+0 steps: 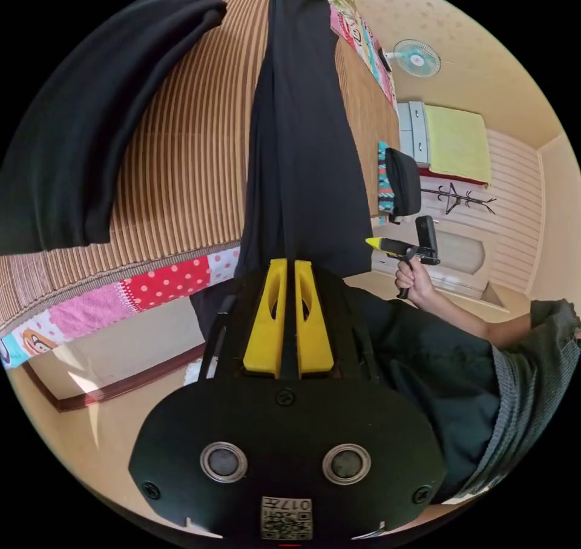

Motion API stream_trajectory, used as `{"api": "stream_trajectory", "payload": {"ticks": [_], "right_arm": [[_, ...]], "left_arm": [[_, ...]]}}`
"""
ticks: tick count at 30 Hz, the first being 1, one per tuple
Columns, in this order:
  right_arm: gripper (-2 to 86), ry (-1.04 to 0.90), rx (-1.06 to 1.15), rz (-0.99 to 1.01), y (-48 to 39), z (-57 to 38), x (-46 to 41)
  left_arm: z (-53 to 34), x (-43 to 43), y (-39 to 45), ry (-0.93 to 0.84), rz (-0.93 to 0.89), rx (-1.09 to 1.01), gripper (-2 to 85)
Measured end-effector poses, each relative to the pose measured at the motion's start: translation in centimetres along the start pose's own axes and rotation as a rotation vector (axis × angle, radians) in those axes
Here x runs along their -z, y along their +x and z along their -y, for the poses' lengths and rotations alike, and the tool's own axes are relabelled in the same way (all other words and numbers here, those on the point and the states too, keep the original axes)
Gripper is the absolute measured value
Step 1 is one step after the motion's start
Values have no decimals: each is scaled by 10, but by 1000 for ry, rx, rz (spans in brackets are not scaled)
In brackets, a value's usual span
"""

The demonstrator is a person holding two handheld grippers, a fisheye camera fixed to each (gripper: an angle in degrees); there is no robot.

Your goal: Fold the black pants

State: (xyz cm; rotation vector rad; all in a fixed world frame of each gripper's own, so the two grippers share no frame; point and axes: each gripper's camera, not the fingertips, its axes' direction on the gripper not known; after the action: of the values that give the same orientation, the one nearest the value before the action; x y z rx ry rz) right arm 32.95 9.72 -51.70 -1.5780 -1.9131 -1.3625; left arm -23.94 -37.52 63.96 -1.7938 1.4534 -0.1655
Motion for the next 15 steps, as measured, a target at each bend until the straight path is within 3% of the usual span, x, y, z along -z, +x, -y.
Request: {"api": "stream_trajectory", "payload": {"ticks": [4,6,11,15], "right_arm": [[38,-87,-22,-193,9,29,-26],[54,-43,-17,-243,5,38,-18],[98,45,56,-189,-4,78,3],[96,-111,78,-214,5,127,-19]], "left_arm": [[5,-19,-11,-86,141,96,32],[8,-17,-7,-86,191,130,42],[32,9,8,49,181,117,69],[63,4,9,-3,181,111,73]]}}
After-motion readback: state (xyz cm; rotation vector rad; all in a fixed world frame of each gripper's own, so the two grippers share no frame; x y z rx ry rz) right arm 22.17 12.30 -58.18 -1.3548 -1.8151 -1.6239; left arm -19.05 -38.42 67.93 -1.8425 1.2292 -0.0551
